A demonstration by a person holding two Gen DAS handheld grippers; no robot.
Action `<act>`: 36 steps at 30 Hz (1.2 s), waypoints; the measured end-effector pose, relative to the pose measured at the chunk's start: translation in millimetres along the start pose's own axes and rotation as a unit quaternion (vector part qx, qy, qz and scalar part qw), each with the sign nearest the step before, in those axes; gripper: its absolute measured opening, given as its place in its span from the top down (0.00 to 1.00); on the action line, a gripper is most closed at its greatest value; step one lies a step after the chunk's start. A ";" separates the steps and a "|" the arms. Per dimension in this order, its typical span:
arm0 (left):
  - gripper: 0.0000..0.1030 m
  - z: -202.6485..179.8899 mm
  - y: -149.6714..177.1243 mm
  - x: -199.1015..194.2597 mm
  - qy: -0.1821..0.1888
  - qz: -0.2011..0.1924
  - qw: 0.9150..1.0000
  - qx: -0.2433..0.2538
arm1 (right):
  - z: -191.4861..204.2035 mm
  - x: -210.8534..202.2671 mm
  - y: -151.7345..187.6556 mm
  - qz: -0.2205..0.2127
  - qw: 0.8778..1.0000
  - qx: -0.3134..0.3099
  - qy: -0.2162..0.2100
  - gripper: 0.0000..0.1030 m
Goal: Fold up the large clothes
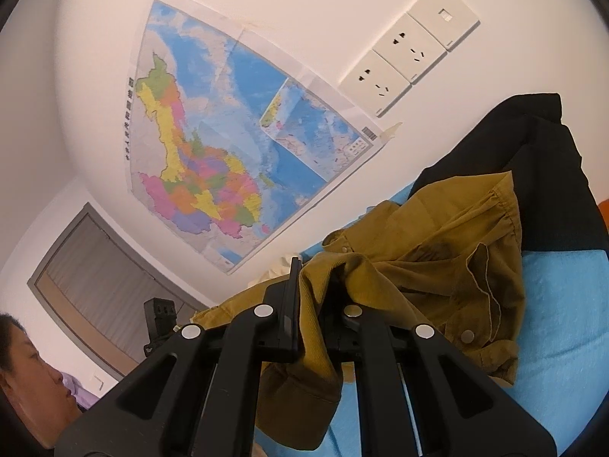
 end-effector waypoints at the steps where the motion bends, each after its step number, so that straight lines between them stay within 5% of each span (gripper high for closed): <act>1: 0.90 -0.2 -1.3 1.6 -0.002 0.000 1.000 0.001 | -0.8 1.2 -0.8 0.001 1.000 0.001 0.001 0.94; 36: 0.90 -1.1 -32.1 39.1 -0.052 0.001 0.998 0.035 | -36.0 38.5 -30.1 0.014 0.999 0.024 0.032 0.93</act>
Point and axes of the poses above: each gripper's, at about its wrist camera, not at the fingertips, and x roughly the way its jaws point, z to its left, y to its underside, the point moved 5 cm from there along x, roughly the way its jaws point, and after that the axes turned 5 degrees about -z, right-handed, at the moved point
